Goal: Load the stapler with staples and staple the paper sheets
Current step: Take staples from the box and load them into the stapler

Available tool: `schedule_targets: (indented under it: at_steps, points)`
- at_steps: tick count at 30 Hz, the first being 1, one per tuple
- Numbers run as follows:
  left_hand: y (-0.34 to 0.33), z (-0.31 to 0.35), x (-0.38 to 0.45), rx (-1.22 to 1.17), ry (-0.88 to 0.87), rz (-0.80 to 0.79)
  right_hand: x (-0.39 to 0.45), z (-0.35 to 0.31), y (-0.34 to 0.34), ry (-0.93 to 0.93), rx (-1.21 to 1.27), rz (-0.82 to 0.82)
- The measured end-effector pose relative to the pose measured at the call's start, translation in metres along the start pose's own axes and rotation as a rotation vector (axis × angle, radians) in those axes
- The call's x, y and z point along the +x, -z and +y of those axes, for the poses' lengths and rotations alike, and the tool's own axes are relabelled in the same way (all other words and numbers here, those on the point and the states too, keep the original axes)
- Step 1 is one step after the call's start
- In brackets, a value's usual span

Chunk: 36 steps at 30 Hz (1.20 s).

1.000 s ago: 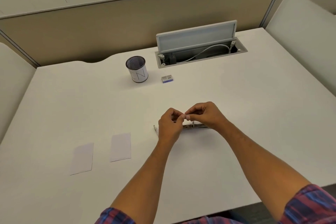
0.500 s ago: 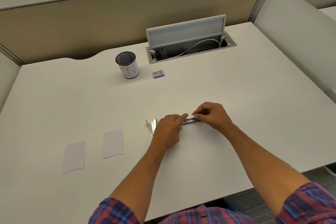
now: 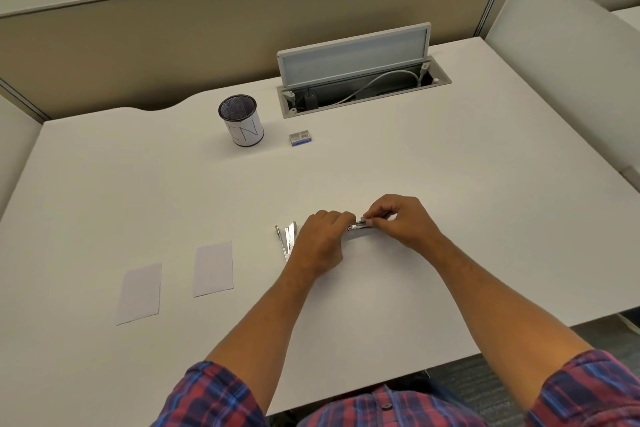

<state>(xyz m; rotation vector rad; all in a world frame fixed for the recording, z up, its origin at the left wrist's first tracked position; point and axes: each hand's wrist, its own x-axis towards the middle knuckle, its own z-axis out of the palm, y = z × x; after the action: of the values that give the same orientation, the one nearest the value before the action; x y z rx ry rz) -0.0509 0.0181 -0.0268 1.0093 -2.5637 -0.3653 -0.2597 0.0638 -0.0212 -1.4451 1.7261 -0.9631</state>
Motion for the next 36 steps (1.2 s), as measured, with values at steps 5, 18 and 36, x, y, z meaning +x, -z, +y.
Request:
schedule_targets:
  at_steps: [5, 18, 36]
  points:
    - [0.011, 0.000, -0.003, 0.004, -0.058, 0.078, 0.006, -0.015, 0.004, 0.092, -0.016, -0.033]
    - [0.026, -0.008, 0.001, -0.089, -0.124, 0.192, 0.016, -0.037, 0.013, 0.401, -0.158, -0.086]
    - [0.024, -0.013, 0.007, -0.114, -0.157, 0.186, 0.024, -0.040, 0.012, 0.589, -0.508, -0.127]
